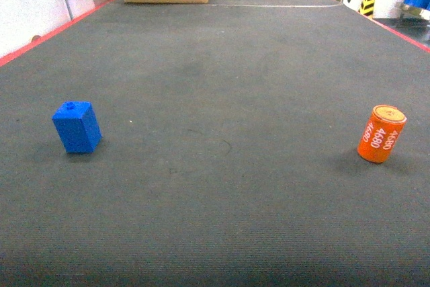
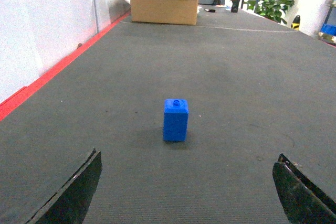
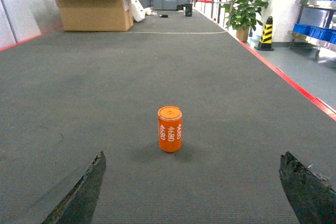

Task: Sort blue parts and orange caps into right shelf containers

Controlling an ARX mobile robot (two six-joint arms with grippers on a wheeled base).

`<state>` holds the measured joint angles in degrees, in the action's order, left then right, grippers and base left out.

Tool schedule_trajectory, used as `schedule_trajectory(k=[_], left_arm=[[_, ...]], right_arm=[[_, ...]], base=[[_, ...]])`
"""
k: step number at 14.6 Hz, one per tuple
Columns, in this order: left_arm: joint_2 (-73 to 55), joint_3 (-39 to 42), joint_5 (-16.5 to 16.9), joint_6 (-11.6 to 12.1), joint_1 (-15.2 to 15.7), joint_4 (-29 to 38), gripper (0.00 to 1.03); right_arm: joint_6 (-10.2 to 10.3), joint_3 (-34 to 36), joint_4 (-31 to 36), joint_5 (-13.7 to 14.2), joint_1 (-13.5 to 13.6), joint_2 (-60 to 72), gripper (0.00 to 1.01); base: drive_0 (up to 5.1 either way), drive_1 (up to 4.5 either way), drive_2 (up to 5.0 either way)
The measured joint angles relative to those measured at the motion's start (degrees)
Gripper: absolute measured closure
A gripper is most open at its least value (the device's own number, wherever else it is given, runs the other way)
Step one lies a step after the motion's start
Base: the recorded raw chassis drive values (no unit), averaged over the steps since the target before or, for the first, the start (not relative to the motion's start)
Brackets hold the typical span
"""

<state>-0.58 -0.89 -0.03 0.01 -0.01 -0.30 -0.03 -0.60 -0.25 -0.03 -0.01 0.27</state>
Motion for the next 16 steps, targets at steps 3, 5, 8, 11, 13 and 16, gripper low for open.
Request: schedule_trajectory(k=[3, 5, 8, 11, 13, 16], left_arm=[[0.0, 0.0, 0.0, 0.0, 0.0, 0.0, 0.05], [0.0, 0.0, 0.0, 0.0, 0.0, 0.0, 0.05], [0.0, 0.0, 0.0, 0.0, 0.0, 0.0, 0.05], [0.0, 0.0, 0.0, 0.0, 0.0, 0.0, 0.05], [0.0, 0.0, 0.0, 0.0, 0.0, 0.0, 0.05], [0.0, 0.0, 0.0, 0.0, 0.0, 0.0, 0.05]], right_arm=[[0.0, 0.0, 0.0, 0.0, 0.0, 0.0, 0.03], [0.0, 0.0, 0.0, 0.0, 0.0, 0.0, 0.03], [0.0, 0.0, 0.0, 0.0, 0.0, 0.0, 0.03], [0.0, 0.0, 0.0, 0.0, 0.0, 0.0, 0.03], [0.0, 0.0, 0.0, 0.0, 0.0, 0.0, 0.03], [0.0, 0.0, 0.0, 0.0, 0.0, 0.0, 0.03]], base=[[0.0, 0.00, 0.0], [0.0, 0.00, 0.0], [0.0, 0.00, 0.0], [0.0, 0.00, 0.0], [0.0, 0.00, 0.0], [0.0, 0.00, 0.0]])
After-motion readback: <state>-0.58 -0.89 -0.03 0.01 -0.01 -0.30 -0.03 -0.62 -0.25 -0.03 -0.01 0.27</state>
